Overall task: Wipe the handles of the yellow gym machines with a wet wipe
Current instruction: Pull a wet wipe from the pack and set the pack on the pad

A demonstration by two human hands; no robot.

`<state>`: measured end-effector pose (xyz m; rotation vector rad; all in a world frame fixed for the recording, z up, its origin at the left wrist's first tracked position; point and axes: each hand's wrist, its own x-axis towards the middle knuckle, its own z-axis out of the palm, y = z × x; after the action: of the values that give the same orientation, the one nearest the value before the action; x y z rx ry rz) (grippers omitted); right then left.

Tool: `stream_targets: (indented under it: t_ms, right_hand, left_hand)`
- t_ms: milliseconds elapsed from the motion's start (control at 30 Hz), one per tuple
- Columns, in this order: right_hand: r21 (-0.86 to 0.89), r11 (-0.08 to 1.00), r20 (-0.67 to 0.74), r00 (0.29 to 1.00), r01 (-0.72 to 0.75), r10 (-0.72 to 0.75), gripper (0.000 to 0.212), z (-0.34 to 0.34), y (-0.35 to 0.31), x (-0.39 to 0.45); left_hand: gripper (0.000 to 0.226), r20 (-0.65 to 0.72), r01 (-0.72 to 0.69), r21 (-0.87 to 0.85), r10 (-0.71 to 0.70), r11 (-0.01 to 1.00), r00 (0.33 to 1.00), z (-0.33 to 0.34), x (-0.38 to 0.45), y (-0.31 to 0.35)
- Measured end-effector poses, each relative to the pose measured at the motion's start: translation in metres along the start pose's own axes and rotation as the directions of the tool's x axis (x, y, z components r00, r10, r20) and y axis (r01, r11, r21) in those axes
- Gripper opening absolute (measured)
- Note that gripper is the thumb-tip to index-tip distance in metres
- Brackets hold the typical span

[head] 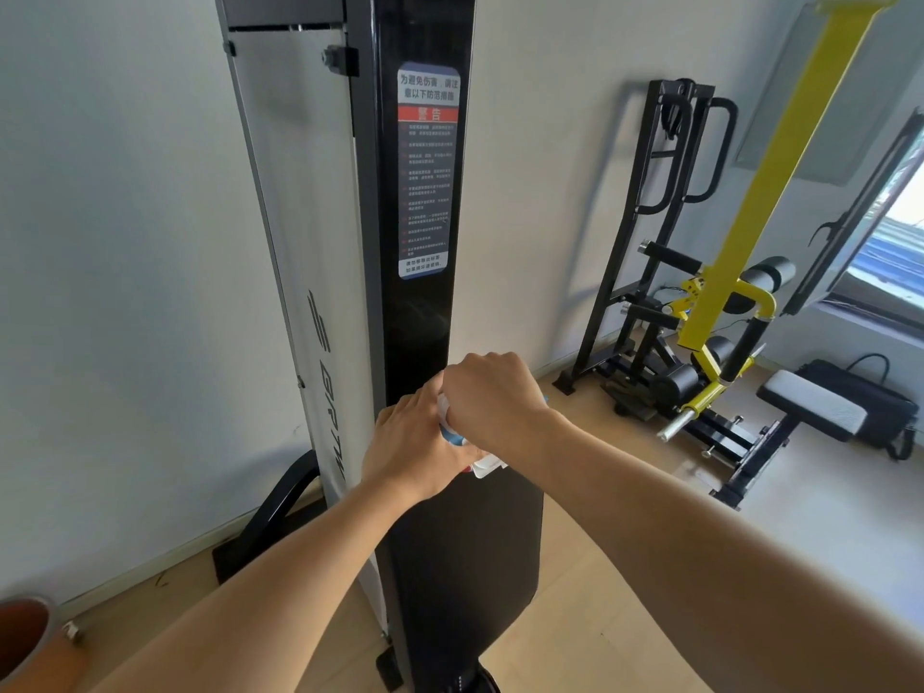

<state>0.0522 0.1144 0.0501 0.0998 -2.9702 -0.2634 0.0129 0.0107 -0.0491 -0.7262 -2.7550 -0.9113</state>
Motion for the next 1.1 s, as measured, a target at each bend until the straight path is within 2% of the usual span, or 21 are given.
stream_targets:
  t_ms: [167, 333, 500, 600, 667, 833, 933, 1000, 1100]
  right_hand:
    - [0.029, 1.000, 0.014, 1.000, -0.002, 0.001, 0.023, 0.002, 0.002, -0.001]
    - [0.121, 0.993, -0.001, 1.000, -0.014, 0.014, 0.026, 0.014, 0.018, 0.007]
    - [0.368, 0.919, -0.023, 0.986, -0.143, 0.163, 0.019, 0.015, 0.046, 0.017]
    - [0.418, 0.876, -0.055, 0.957, -0.239, 0.287, 0.017, 0.016, 0.072, 0.023]
    - [0.416, 0.864, -0.026, 0.946, -0.283, 0.322, 0.017, 0.022, 0.080, 0.022]
    - [0.538, 0.799, -0.016, 0.944, -0.269, 0.329, 0.013, 0.044, 0.080, 0.012]
    - [0.615, 0.745, -0.068, 0.924, -0.258, 0.375, 0.023, 0.046, 0.082, 0.013]
    - [0.578, 0.794, -0.148, 0.933, -0.187, 0.327, 0.031, 0.039, 0.079, 0.012]
    - [0.398, 0.917, -0.140, 0.990, 0.025, 0.034, 0.031, 0.026, 0.068, 0.005]
  left_hand:
    - [0.071, -0.002, -0.010, 0.001, 0.010, 1.000, 1.000, 0.001, -0.001, -0.001]
    - [0.085, -0.016, -0.002, -0.010, 0.002, 1.000, 1.000, 0.002, 0.000, -0.003]
    - [0.082, 0.001, -0.007, 0.011, 0.007, 1.000, 1.000, 0.004, 0.000, -0.007]
    - [0.078, -0.003, -0.050, 0.015, 0.050, 0.999, 0.999, 0.005, 0.000, -0.008]
    - [0.074, -0.006, -0.089, 0.025, 0.090, 0.996, 0.996, 0.005, 0.000, -0.009]
    - [0.073, -0.003, -0.156, 0.133, 0.158, 0.979, 0.987, 0.010, 0.002, -0.010]
    - [0.072, 0.027, -0.157, 0.167, 0.155, 0.973, 0.988, 0.011, 0.004, -0.011]
    - [0.071, 0.043, -0.154, 0.161, 0.149, 0.975, 0.988, 0.011, 0.005, -0.011]
    - [0.070, 0.050, -0.133, 0.147, 0.127, 0.980, 0.991, 0.011, 0.005, -0.009]
